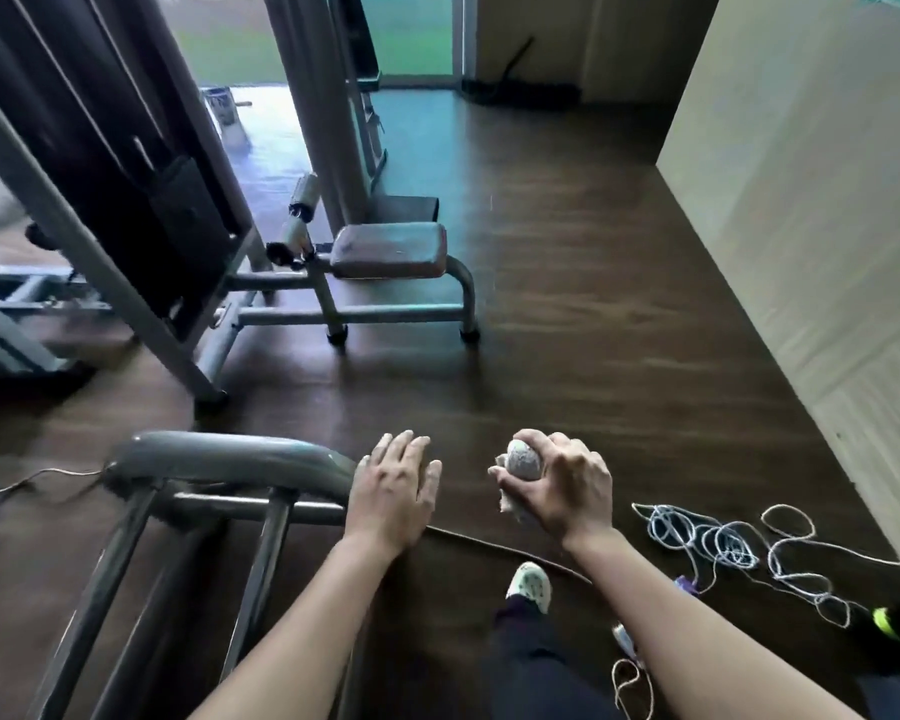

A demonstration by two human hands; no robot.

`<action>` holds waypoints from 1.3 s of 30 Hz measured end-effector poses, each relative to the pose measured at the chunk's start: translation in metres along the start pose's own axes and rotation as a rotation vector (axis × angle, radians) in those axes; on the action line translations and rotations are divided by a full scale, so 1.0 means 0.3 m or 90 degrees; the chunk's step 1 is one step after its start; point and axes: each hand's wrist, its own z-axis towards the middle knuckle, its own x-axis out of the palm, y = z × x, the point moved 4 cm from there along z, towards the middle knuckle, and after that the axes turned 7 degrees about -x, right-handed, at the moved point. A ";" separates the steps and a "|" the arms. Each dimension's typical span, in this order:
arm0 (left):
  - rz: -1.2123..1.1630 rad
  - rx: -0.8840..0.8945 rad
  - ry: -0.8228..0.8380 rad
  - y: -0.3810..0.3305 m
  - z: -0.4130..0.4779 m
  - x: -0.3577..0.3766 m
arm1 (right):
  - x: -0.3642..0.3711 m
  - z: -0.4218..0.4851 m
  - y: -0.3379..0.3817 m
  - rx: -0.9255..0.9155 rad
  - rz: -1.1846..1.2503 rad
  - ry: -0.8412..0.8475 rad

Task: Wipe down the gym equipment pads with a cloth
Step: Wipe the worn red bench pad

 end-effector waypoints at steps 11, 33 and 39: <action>-0.039 -0.071 0.006 -0.201 0.993 0.031 | 0.220 0.973 -0.346 -0.048 -0.031 -0.005; -0.088 -0.257 -0.029 -0.037 2.669 -0.025 | 0.882 2.740 -0.393 -0.191 0.032 0.054; -0.073 -0.329 -0.073 0.049 2.963 -0.056 | 1.093 3.080 -0.317 -0.264 0.090 0.099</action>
